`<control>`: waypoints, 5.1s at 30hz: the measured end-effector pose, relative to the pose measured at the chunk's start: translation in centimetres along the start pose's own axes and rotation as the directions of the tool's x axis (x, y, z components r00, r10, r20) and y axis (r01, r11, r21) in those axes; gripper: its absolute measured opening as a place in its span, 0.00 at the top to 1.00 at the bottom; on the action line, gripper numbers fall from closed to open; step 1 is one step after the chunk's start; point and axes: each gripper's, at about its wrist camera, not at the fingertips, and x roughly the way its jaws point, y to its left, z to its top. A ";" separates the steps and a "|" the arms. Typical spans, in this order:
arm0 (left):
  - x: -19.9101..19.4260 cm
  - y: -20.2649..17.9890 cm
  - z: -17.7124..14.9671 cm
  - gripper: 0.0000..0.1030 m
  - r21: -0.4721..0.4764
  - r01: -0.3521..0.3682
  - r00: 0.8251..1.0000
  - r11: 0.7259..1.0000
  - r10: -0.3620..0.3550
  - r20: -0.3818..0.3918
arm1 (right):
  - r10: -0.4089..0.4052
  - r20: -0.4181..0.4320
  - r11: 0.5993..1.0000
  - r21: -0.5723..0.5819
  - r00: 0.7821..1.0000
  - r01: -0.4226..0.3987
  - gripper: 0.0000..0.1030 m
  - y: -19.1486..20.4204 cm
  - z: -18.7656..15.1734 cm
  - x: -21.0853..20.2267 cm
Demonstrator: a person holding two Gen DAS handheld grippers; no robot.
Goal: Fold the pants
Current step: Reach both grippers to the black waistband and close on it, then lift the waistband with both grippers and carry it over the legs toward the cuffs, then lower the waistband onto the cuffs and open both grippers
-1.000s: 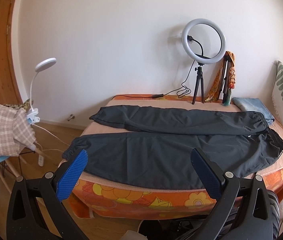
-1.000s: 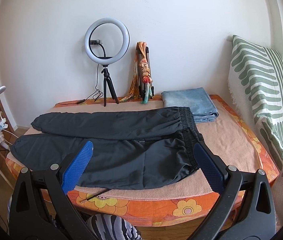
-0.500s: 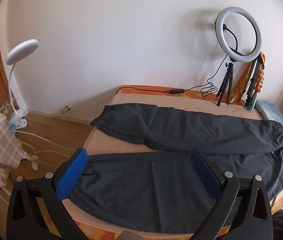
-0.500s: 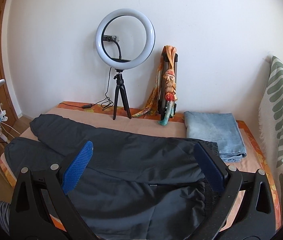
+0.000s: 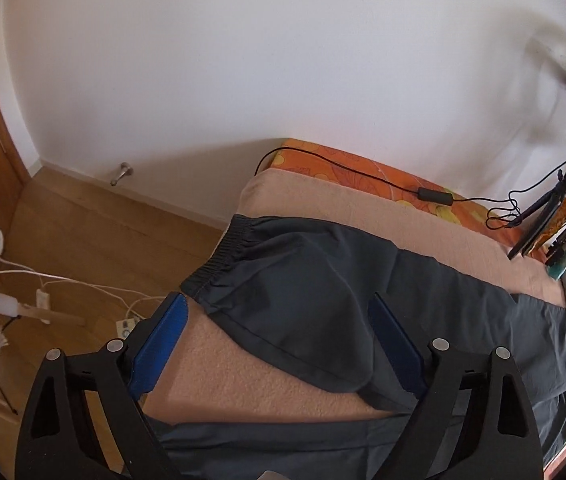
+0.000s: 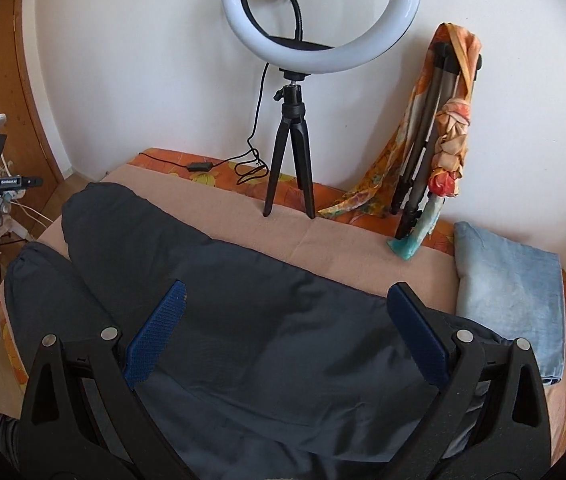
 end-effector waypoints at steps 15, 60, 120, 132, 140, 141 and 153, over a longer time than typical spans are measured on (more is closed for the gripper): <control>12.1 2.7 5.4 0.12 -0.030 -0.048 0.988 0.998 0.043 -0.149 | 0.108 -0.206 0.987 -0.097 0.973 -0.130 0.01 0.4 1.8 17.0; 1.7 4.2 2.0 0.88 0.022 0.143 0.983 0.989 -0.145 0.113 | 0.263 -0.096 0.961 -0.063 0.960 -0.269 0.98 3.2 1.4 6.2; -9.9 10.4 -20.1 0.93 -0.295 0.311 0.937 0.903 -0.240 0.254 | 0.203 -0.262 0.956 -0.157 0.944 -0.249 0.98 13.3 -16.7 -6.9; -7.7 15.1 -17.9 0.93 -0.323 0.260 0.952 0.910 -0.186 0.244 | 0.200 -0.225 0.953 -0.183 0.954 -0.243 0.98 15.6 -15.9 -7.2; -5.5 15.5 -20.4 0.86 -0.298 0.165 0.981 0.940 -0.127 0.145 | 0.182 -0.319 0.947 -0.197 0.930 -0.253 0.98 16.3 -17.9 -5.5; -5.7 15.4 -20.2 0.85 -0.283 0.150 0.984 0.947 -0.115 0.138 | 0.177 -0.326 0.948 -0.196 0.929 -0.249 0.98 16.4 -18.0 -5.4; -12.6 10.5 -15.0 0.59 -0.126 0.224 0.953 0.966 -0.190 0.235 | 0.218 -0.186 0.976 0.048 0.958 -0.213 0.66 13.4 -18.2 -8.5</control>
